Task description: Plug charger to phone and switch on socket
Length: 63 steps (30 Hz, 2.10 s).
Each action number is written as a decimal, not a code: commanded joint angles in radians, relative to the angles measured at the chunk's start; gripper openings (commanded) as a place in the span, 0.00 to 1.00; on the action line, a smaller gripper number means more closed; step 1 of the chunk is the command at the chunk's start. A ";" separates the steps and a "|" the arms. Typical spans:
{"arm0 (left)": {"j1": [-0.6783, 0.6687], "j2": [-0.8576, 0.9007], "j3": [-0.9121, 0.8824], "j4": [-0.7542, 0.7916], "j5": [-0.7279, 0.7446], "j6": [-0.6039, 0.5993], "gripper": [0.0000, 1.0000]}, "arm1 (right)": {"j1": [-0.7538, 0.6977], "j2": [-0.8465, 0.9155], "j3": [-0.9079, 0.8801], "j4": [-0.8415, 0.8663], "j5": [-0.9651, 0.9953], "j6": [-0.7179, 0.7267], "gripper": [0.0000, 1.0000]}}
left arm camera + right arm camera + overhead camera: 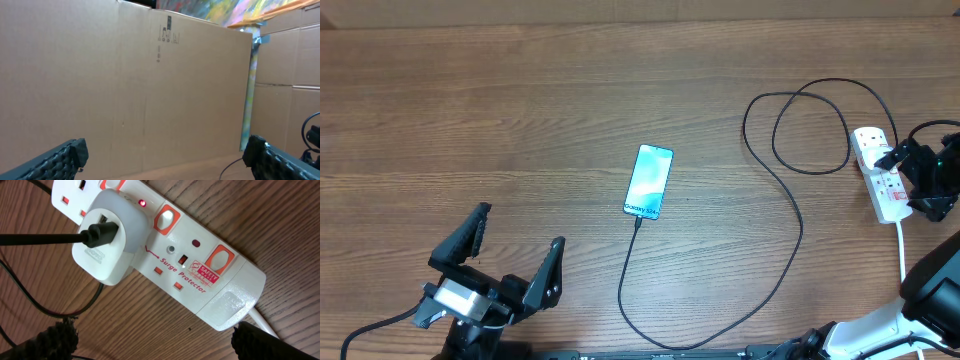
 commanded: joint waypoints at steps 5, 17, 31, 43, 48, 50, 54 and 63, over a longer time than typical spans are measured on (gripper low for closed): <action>0.007 -0.013 -0.094 0.011 0.005 -0.006 1.00 | 0.004 -0.016 0.019 0.003 -0.004 -0.005 1.00; 0.007 -0.013 -0.291 0.015 0.004 -0.006 1.00 | 0.004 -0.016 0.019 0.003 -0.004 -0.005 1.00; 0.007 -0.013 -0.397 0.006 0.004 -0.006 1.00 | 0.004 -0.016 0.019 0.003 -0.004 -0.005 1.00; 0.006 -0.013 -0.431 -0.039 0.002 -0.006 1.00 | 0.004 -0.016 0.019 0.003 -0.004 -0.005 1.00; 0.006 -0.013 -0.431 -0.039 0.002 -0.006 1.00 | 0.004 -0.016 0.019 0.003 -0.004 -0.005 1.00; 0.006 -0.013 -0.431 -0.039 0.002 -0.006 1.00 | 0.004 -0.016 0.019 0.003 -0.004 -0.005 1.00; 0.006 -0.013 -0.431 -0.040 0.002 -0.006 1.00 | 0.004 -0.016 0.019 0.003 -0.004 -0.005 1.00; 0.006 -0.012 -0.430 -0.040 0.002 -0.006 1.00 | 0.004 -0.016 0.019 0.003 -0.004 -0.005 1.00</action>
